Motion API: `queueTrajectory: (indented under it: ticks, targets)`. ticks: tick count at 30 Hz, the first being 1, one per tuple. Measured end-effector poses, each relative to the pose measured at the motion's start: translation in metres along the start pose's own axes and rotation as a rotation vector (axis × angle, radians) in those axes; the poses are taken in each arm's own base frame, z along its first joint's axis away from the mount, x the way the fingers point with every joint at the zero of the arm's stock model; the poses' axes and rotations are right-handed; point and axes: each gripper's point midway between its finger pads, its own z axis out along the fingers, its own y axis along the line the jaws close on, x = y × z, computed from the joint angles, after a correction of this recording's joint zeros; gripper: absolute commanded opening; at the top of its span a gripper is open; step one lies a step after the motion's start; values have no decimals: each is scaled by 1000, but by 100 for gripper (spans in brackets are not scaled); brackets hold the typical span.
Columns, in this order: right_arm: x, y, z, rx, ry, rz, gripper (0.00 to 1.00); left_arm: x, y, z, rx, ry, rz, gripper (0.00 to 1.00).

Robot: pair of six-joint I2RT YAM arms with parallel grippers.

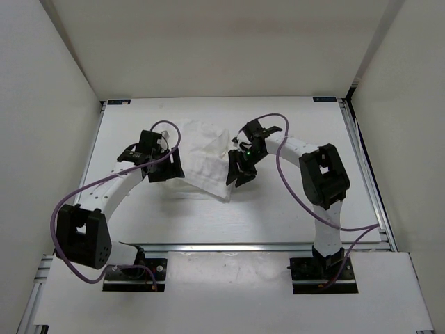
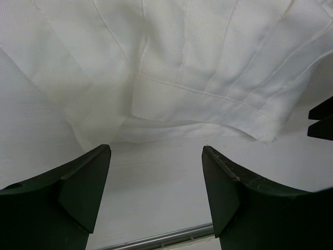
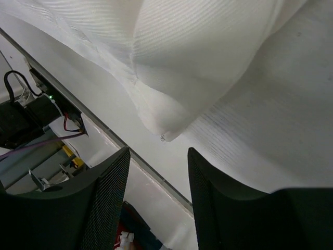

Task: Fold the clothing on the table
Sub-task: Flatten the skirt out

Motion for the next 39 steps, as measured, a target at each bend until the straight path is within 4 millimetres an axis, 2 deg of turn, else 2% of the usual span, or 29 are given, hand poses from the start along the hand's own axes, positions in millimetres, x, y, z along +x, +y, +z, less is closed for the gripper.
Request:
queueTrajectory:
  ticks: [4, 10, 17, 18, 19, 20, 21, 22, 25, 28, 29, 30, 31, 36, 39]
  targets:
    - [6, 1, 13, 15, 21, 45, 53, -1, 2, -3, -1, -10, -9, 82]
    - [9, -10, 25, 19, 7, 164, 50, -2, 5, -5, -2, -13, -15, 81]
    - [-1, -10, 39, 0, -30, 209, 45, 7, 12, -3, -16, 12, -10, 82]
    - [-1, -8, 40, -1, -31, 208, 42, 8, 12, -2, -17, 15, -10, 81]
    - [-1, -7, 42, -4, -30, 208, 33, 10, 13, -2, -18, 18, -10, 82]
    - [-1, -5, 43, -5, -31, 206, 13, 11, 14, -2, -19, 22, -11, 82]
    - [0, -4, 45, -6, -28, 209, 3, 13, 14, -2, -20, 27, -11, 82]
    - [0, -4, 46, -7, -24, 213, 1, 14, 15, -1, -21, 30, -11, 82]
    - [5, -6, 48, 7, -7, 216, 0, 19, 16, 0, -23, 40, -11, 82]
    - [7, -19, 44, 59, -15, 230, 0, 20, 15, 0, -19, 44, -11, 82]
    - [9, -25, 39, 73, -25, 235, 5, 21, 15, 1, -18, 41, -11, 82]
    - [14, -33, 32, 84, -32, 253, 19, 22, 16, 1, -17, 40, -11, 82]
    - [20, -42, 23, 93, -36, 282, 24, 24, 16, 0, -18, 42, -12, 82]
    - [44, -92, -17, 201, -77, 401, 34, 35, 18, 2, -13, 60, -20, 82]
    - [51, -93, -27, 269, -88, 376, 36, 38, 18, 3, -9, 70, -27, 82]
